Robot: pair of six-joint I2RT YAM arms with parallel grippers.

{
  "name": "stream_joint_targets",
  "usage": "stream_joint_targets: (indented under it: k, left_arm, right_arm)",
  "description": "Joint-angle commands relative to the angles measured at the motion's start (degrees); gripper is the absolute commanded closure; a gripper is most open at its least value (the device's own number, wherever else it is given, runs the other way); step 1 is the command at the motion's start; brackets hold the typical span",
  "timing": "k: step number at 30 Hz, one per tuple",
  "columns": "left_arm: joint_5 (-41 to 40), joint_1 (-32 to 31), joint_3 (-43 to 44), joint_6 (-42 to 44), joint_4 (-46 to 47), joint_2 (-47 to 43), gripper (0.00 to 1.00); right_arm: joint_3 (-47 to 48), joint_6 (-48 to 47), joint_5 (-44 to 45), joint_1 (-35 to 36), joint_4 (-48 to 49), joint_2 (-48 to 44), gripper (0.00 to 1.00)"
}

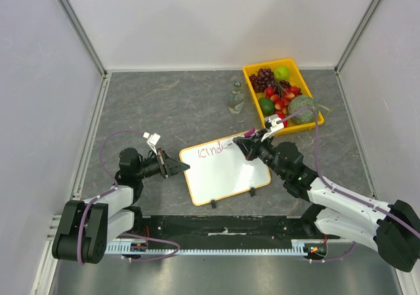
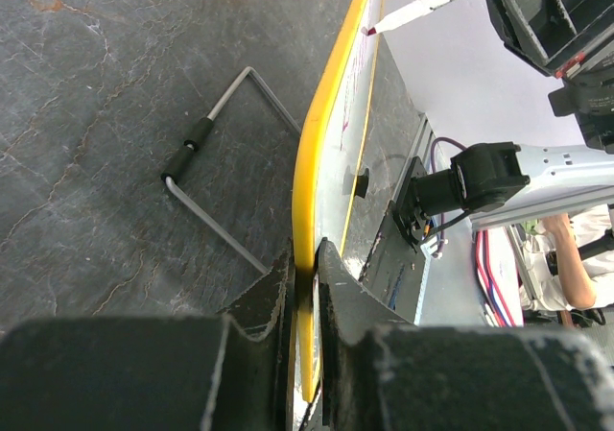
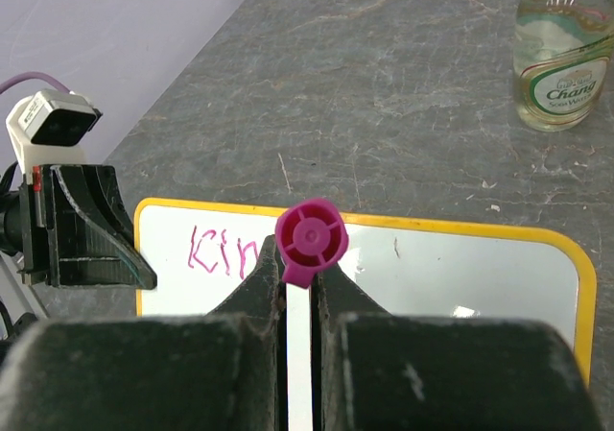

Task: Write a sentence on the whiteboard

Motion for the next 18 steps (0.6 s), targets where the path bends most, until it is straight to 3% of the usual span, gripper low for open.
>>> stream_joint_targets:
  k: [1,18]
  left_arm:
    - [0.0,-0.1,0.9,1.4,0.8,0.6,0.98]
    - [0.0,0.0,0.9,1.4,0.8,0.6,0.98]
  right_arm:
    - [-1.6,0.0,-1.2,-0.4,-0.1,-1.4,1.0]
    - [1.3,-0.2,2.7,-0.4,1.2,0.3,1.0]
